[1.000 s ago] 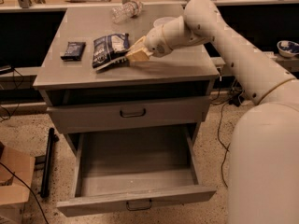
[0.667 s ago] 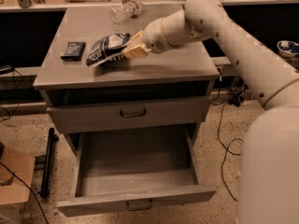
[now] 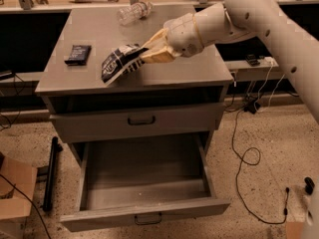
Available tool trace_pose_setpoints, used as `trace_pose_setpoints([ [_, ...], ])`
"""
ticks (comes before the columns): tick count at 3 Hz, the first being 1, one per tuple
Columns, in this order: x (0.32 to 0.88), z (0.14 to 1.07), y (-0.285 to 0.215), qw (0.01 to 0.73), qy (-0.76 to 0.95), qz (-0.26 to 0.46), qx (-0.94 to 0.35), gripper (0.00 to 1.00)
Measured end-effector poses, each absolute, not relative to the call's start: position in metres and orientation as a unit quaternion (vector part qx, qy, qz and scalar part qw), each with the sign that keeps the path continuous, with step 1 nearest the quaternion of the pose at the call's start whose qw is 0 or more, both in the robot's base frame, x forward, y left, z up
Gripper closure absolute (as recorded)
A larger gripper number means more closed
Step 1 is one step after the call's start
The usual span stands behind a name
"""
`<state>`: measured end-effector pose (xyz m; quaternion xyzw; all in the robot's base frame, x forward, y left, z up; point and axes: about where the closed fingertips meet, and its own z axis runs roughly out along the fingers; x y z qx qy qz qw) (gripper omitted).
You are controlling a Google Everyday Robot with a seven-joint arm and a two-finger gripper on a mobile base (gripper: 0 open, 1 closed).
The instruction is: Place blue chip bag into middle drawer
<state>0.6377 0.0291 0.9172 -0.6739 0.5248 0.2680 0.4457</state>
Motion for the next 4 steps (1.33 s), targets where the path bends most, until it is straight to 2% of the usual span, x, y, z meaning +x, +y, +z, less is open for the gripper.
trace_pose_setpoints([
  [1,0.576,0.911,0.0,0.409,0.488,0.301,-0.71,1.0],
  [4,0.548,0.881,-0.007,0.368,0.488,0.329,-0.719,1.0],
])
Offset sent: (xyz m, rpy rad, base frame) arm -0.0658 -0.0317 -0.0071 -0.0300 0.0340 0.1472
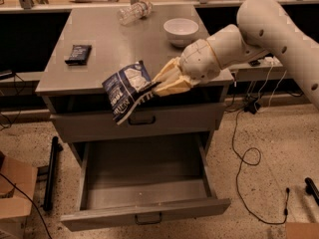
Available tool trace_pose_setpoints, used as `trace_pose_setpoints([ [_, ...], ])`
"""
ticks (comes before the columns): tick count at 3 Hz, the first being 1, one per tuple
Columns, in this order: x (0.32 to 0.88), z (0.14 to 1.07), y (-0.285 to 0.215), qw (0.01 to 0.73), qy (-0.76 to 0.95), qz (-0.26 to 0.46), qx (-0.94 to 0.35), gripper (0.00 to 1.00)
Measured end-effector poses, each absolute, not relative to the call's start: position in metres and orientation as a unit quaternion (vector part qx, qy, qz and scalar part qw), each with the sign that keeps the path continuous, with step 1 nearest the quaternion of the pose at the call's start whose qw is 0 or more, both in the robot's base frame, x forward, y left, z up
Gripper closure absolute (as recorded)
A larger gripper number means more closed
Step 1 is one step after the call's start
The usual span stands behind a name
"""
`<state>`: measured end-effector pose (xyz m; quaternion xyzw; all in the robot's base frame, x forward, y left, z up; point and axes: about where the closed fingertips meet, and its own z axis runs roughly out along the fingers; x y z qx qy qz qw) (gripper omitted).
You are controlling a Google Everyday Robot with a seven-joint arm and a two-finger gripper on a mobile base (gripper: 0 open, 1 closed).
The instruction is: Place blue chip bag into middle drawer
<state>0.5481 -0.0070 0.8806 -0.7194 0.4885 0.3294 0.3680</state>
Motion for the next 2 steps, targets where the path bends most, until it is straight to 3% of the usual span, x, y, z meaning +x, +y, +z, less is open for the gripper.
trace_pose_setpoints([
  [2,0.476,0.795,-0.008,0.356,0.539,0.431,-0.631,1.0],
])
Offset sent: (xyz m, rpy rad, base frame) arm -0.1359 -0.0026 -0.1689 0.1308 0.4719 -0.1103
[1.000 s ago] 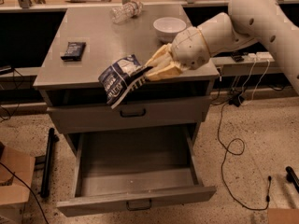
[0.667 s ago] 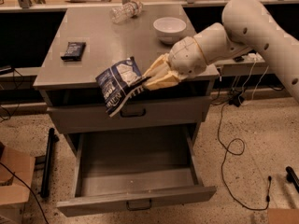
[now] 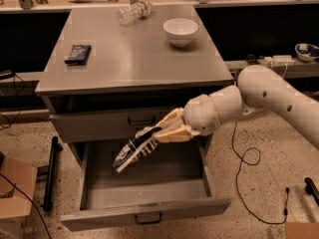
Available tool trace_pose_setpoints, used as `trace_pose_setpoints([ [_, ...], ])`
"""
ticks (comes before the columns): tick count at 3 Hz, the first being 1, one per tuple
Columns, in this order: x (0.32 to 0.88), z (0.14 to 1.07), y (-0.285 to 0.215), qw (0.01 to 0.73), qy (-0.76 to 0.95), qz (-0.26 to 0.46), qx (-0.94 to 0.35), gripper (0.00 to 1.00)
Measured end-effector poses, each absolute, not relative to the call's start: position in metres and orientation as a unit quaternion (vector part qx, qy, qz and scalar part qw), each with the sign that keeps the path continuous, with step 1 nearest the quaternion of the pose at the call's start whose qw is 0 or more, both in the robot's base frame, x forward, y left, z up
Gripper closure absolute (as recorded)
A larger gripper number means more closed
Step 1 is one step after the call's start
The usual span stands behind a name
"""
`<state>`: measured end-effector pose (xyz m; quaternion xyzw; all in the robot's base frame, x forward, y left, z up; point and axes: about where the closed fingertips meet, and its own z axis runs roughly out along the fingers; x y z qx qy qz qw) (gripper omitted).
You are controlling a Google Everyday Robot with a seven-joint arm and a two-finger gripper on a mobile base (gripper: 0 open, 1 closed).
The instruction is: Place blue chip bag into middle drawer
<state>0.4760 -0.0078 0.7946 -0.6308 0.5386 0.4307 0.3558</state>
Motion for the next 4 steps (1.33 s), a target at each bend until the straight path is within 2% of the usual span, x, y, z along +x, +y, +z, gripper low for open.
trace_pose_setpoints([
  [1,0.441,0.739,-0.009,0.333,0.568,0.468,-0.59,1.0],
  [4,0.409,0.624,-0.005,0.301,0.621,0.507,-0.516,1.0],
])
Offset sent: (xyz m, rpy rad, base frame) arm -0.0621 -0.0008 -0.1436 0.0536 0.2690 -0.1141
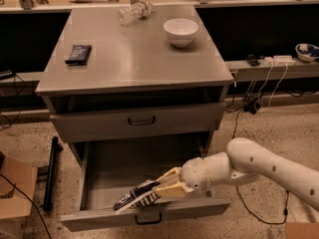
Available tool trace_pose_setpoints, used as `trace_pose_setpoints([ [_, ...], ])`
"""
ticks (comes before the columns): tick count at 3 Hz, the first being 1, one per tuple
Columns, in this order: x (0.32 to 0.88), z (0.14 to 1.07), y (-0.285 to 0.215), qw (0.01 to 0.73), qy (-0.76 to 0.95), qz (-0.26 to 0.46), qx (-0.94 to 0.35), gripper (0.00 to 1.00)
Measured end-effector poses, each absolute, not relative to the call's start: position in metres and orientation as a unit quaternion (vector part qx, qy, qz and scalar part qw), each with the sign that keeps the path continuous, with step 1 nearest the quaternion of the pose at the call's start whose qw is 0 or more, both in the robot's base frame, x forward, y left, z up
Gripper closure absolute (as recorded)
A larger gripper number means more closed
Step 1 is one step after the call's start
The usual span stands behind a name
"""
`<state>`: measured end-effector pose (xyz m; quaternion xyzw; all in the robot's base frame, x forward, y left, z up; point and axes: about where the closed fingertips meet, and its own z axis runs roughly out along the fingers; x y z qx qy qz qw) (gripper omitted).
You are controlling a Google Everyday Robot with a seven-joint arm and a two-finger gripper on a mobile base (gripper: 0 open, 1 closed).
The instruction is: Place blue chip bag into middle drawer
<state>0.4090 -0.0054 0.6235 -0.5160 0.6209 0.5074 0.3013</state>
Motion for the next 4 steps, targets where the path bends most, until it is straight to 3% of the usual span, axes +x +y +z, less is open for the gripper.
trace_pose_setpoints([
  [1,0.408,0.587,-0.011,0.297,0.643,0.502,-0.497,0.86],
  [4,0.462,0.532,-0.034,0.34,0.668,0.46,-0.476,0.16],
])
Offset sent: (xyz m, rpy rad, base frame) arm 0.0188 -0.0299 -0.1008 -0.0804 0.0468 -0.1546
